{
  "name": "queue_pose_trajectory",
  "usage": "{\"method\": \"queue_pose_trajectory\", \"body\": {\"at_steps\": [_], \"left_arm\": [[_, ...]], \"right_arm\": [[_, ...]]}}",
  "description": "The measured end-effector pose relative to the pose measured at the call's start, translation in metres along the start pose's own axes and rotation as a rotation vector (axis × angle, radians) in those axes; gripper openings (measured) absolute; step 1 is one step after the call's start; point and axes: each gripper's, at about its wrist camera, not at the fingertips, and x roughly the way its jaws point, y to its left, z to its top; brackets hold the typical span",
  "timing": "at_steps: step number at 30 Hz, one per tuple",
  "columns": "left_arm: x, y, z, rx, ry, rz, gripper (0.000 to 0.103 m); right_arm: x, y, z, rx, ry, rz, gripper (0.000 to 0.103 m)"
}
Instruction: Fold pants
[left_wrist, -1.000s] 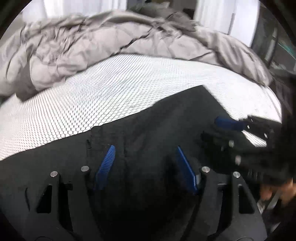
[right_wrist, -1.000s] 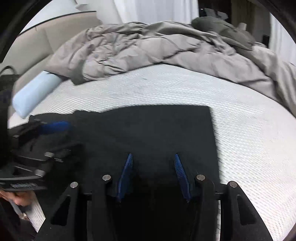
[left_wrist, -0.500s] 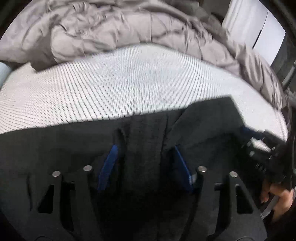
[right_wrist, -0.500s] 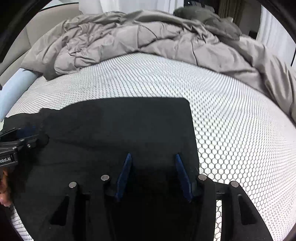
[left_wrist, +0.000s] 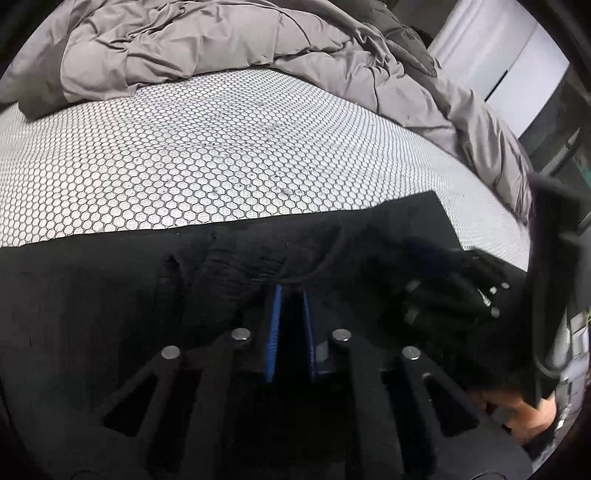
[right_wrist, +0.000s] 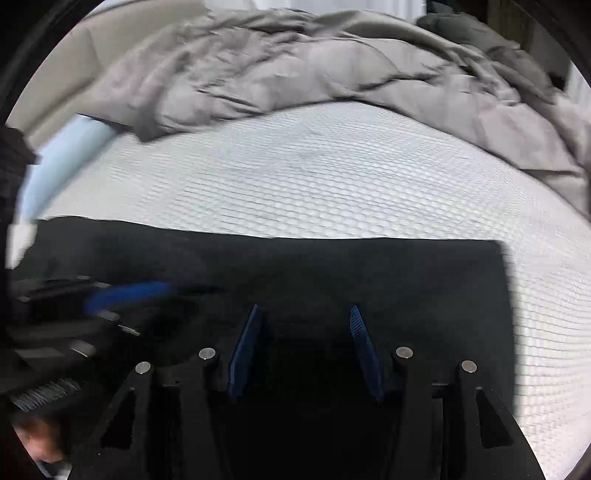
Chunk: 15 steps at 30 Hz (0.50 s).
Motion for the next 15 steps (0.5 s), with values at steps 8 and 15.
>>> {"method": "queue_pose_trajectory", "body": {"at_steps": [8,15], "left_arm": [[-0.033,-0.017,-0.016,-0.011,-0.049,0.009,0.010],[-0.052,-0.048,-0.063,0.153,-0.037,0.015,0.052]], "right_arm": [[-0.036,-0.049,-0.020,0.115,-0.032,-0.031,0.056],[-0.063,-0.005,-0.050,-0.017,-0.023,0.187,0.059]]}}
